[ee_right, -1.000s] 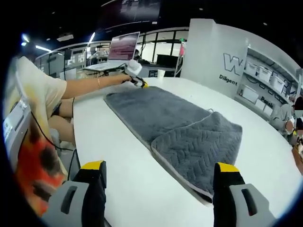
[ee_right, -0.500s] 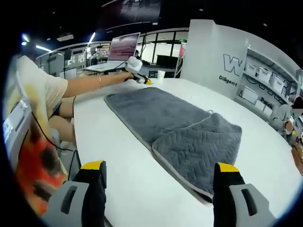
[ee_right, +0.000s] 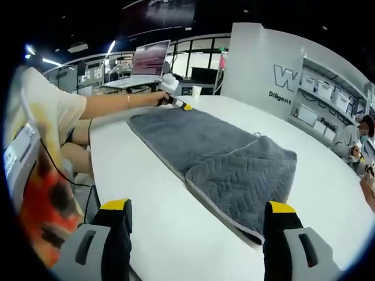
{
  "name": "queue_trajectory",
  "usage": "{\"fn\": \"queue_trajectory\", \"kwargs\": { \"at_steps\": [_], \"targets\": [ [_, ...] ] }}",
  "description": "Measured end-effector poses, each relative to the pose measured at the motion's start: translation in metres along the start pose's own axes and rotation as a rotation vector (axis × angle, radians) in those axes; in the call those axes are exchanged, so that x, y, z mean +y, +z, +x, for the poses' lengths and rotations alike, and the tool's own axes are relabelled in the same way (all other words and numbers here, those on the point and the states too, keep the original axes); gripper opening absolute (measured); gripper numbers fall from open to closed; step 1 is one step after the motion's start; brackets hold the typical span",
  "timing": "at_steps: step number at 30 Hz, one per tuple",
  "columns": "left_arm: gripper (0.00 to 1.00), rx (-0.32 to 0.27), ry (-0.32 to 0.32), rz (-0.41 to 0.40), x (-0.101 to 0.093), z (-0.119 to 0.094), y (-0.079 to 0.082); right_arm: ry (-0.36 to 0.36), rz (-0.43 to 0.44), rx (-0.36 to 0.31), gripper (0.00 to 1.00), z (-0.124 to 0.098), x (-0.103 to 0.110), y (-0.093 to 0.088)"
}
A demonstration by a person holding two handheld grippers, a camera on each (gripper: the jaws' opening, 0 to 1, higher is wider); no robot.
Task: Open the folded towel by lifting each exposed corner and separating the folded layers until the towel lies flat within the target outline without major curled edges
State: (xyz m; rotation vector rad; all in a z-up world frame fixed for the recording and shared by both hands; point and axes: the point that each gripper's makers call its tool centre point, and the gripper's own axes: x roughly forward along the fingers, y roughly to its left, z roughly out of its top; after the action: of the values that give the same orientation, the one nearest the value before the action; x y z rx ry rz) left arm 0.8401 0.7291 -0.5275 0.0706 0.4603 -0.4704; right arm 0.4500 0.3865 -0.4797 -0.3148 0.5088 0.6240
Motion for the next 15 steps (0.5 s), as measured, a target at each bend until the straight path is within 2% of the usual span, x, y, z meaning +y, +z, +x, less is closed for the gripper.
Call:
{"fn": "queue_trajectory", "kwargs": {
  "at_steps": [11,15],
  "targets": [
    [0.14,-0.019,0.035,-0.007,0.0084,0.0055,0.0025,0.011,-0.005,0.001,0.93,0.0030,0.0027,0.0002],
    [0.19,-0.016,0.025,0.009,0.0022,-0.0001,0.0020,0.005,0.000,-0.003,0.93,0.0003,0.0014,0.0000]
  ]
}}
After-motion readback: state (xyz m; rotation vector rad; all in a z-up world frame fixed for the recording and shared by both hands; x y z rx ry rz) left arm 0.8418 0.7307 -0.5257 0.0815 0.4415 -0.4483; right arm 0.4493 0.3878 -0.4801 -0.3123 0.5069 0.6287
